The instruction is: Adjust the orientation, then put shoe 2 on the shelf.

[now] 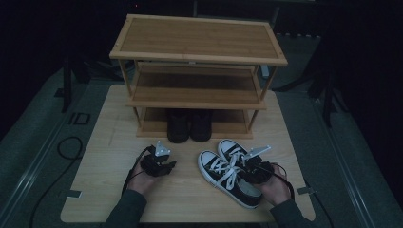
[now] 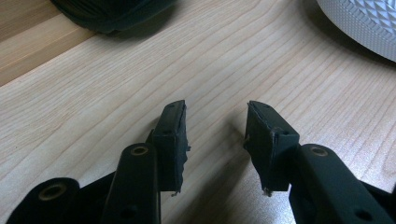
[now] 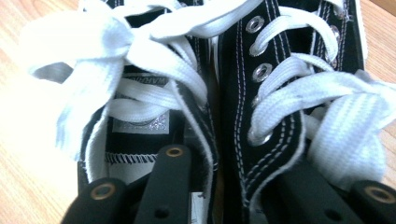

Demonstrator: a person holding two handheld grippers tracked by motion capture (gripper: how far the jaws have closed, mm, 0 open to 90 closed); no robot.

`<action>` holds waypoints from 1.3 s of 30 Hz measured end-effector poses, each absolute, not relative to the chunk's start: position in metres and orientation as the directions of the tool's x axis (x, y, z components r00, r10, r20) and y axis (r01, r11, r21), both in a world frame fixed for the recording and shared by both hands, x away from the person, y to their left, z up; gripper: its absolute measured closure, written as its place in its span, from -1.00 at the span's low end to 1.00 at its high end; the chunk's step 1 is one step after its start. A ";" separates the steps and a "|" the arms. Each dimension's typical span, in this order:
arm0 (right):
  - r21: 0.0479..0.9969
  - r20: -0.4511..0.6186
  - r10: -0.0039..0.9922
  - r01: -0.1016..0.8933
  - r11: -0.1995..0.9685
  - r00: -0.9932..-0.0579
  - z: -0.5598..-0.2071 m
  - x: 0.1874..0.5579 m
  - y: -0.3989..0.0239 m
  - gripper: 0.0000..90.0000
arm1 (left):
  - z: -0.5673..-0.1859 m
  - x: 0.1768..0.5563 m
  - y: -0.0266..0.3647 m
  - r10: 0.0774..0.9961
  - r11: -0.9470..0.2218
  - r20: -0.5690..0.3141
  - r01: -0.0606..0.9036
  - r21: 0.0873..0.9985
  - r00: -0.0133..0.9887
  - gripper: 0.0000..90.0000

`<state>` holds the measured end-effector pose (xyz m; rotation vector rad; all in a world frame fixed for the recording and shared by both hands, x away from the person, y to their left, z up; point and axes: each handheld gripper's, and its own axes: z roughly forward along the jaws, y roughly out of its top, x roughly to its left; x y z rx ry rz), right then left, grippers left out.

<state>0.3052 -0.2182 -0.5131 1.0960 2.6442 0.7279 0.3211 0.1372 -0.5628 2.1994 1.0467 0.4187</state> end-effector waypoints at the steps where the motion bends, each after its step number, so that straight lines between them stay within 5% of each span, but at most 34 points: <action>1: 0.507 0.014 0.705 0.612 0.607 -0.709 -0.513 0.305 -0.218 0.77 | -0.563 0.321 0.137 0.777 -0.464 0.006 0.567 0.681 0.629 0.30; 39: 0.551 -0.016 0.618 0.510 0.661 -0.786 -0.479 0.324 -0.252 0.90 | -0.573 0.313 0.143 0.794 -0.402 0.001 0.524 0.751 0.608 0.18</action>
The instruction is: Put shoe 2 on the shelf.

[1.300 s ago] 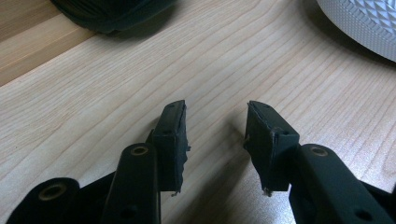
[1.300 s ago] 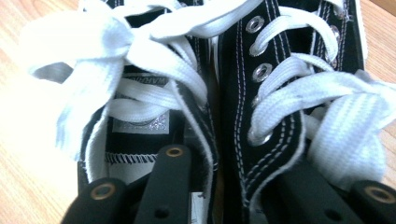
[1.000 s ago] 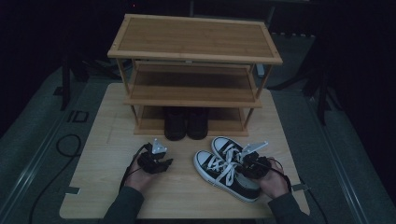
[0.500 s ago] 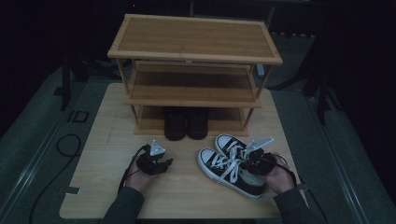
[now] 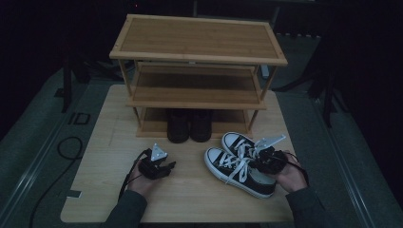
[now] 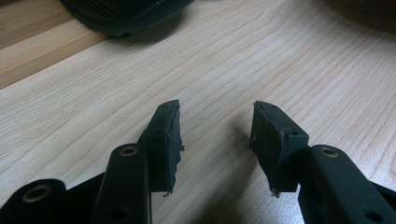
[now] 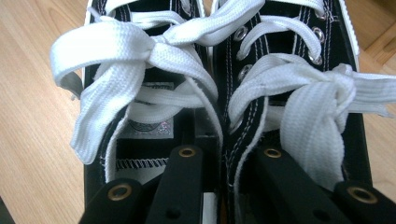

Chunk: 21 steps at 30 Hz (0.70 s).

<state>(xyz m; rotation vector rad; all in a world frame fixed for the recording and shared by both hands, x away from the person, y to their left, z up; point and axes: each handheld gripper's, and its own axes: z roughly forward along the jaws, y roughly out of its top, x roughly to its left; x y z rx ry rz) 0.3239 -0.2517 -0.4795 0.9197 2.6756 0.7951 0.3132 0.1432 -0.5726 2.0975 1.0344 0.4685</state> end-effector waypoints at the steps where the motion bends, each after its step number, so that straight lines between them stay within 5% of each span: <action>1: 0.551 -0.016 0.618 0.510 0.661 -0.786 -0.479 0.324 -0.252 0.90 | -0.573 0.313 0.143 0.794 -0.402 0.001 0.524 0.751 0.608 0.18; 21: 0.554 -0.026 0.527 0.426 0.715 -0.850 -0.447 0.340 -0.241 0.90 | -0.573 0.312 0.143 0.794 -0.402 0.002 0.523 0.751 0.608 0.17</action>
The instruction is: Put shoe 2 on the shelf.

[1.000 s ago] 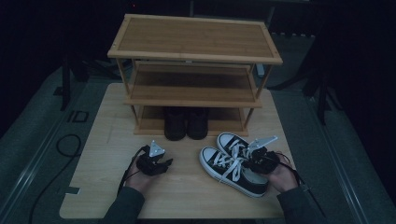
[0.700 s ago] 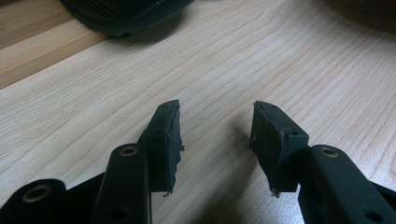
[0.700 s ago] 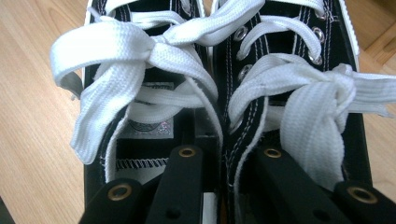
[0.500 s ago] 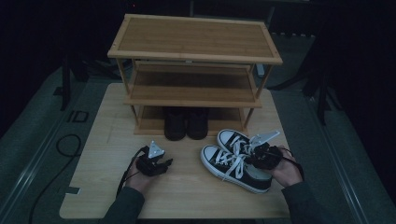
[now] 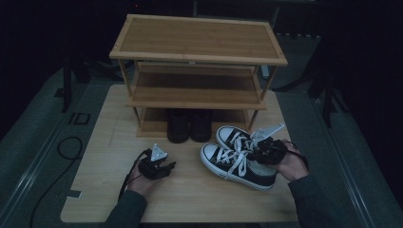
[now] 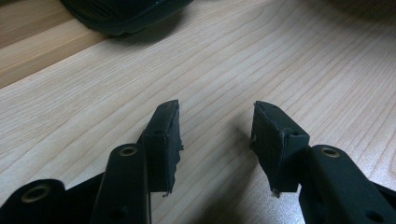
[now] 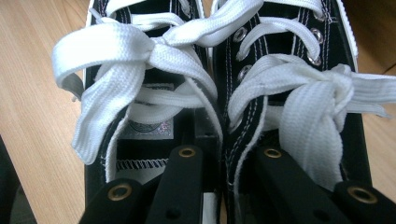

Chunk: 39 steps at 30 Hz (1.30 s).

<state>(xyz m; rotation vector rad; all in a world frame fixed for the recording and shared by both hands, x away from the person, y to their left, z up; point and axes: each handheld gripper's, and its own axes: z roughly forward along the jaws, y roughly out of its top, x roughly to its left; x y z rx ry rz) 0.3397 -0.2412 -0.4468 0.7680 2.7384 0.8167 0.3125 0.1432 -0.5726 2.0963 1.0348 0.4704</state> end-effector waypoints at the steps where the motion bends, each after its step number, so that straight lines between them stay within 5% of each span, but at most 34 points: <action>1: 0.552 -0.025 0.524 0.425 0.717 -0.851 -0.446 0.340 -0.240 0.90 | -0.573 0.312 0.143 0.794 -0.401 0.000 0.524 0.751 0.608 0.17; 39: 0.554 0.040 0.299 0.270 0.788 -0.954 -0.396 0.364 -0.216 0.90 | -0.572 0.311 0.144 0.792 -0.404 0.000 0.523 0.750 0.611 0.16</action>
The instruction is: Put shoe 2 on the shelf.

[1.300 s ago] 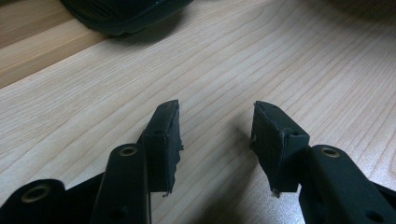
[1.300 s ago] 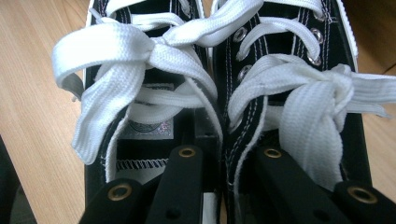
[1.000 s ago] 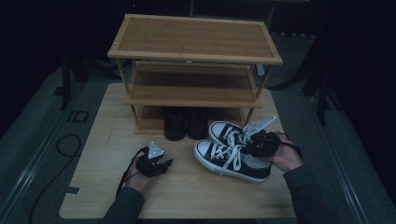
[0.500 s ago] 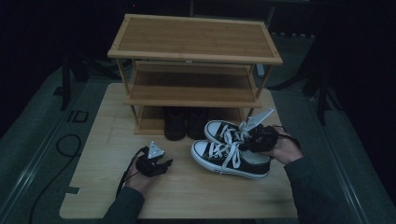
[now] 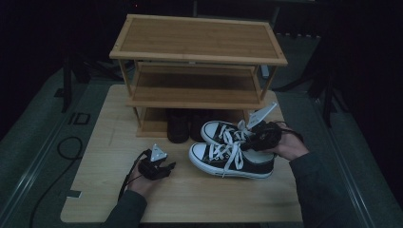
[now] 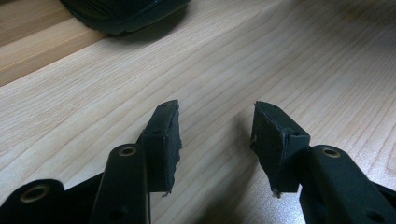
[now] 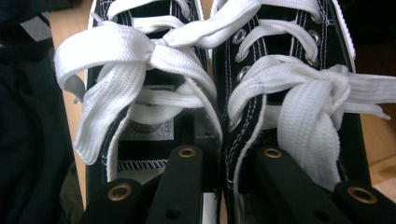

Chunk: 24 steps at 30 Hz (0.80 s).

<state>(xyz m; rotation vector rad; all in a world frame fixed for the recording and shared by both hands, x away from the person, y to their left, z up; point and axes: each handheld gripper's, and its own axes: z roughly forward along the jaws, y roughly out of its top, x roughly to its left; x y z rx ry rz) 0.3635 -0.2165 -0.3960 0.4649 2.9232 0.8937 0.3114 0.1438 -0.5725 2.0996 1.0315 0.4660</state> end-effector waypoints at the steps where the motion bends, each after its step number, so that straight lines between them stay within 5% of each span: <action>1: 0.558 0.037 0.296 0.265 0.786 -0.954 -0.395 0.363 -0.216 0.90 | -0.572 0.311 0.144 0.792 -0.405 0.001 0.523 0.750 0.611 0.16; 24: 0.595 0.020 0.202 0.174 0.785 -0.979 -0.359 0.363 -0.200 0.90 | -0.573 0.311 0.143 0.795 -0.397 -0.004 0.526 0.752 0.607 0.15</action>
